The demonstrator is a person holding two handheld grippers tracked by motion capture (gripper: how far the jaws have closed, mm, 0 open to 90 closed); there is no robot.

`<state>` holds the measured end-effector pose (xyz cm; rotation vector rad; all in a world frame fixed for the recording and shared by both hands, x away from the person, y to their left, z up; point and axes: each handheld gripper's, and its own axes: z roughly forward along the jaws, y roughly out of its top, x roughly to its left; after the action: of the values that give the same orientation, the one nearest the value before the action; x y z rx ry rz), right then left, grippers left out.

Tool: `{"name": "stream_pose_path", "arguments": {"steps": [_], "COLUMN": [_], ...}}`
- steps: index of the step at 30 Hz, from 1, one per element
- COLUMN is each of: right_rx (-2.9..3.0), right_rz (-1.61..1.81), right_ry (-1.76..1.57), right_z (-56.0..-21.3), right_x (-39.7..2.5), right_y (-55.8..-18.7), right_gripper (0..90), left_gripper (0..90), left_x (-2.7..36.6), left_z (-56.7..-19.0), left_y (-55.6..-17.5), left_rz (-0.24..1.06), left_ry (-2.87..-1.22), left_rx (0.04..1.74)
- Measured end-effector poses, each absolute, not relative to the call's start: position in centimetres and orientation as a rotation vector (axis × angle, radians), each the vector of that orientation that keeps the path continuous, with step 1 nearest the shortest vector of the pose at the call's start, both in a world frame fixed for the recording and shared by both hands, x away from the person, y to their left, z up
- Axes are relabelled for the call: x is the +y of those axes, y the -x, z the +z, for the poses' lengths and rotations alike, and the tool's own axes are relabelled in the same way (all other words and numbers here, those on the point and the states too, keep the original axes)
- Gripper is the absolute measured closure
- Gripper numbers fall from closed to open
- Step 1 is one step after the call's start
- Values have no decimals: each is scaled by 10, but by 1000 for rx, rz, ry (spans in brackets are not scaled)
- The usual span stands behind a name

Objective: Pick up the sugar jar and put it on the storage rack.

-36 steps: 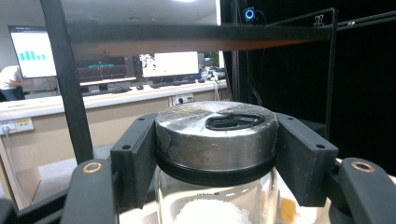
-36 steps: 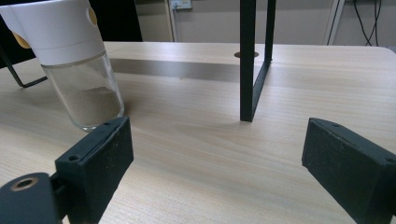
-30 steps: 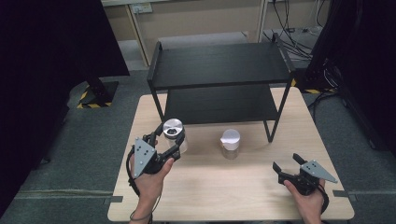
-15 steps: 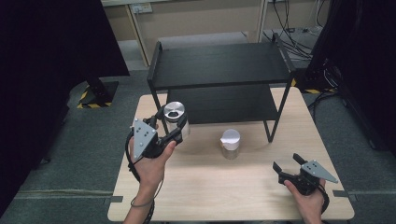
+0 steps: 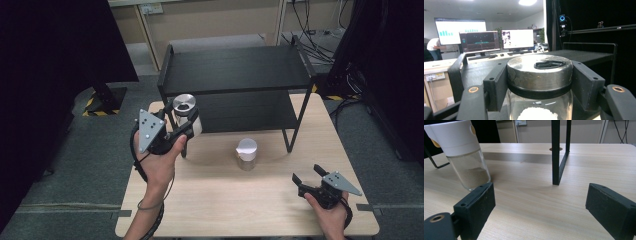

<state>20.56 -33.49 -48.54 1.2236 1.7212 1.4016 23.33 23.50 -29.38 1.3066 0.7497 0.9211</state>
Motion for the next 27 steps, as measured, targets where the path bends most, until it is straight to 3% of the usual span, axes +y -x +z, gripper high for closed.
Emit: {"name": "stream_pose_path", "arguments": {"steps": [27], "right_rx": [1722], "right_rz": [1404], "right_ry": [-1228], "right_z": [-485], "right_x": [-335], "right_y": [-206], "right_gripper": [91], "left_gripper": [347], "left_x": [242], "left_z": [-225], "left_y": [-269], "left_rz": [883], "left_ry": [-1260], "left_rx": [815]}}
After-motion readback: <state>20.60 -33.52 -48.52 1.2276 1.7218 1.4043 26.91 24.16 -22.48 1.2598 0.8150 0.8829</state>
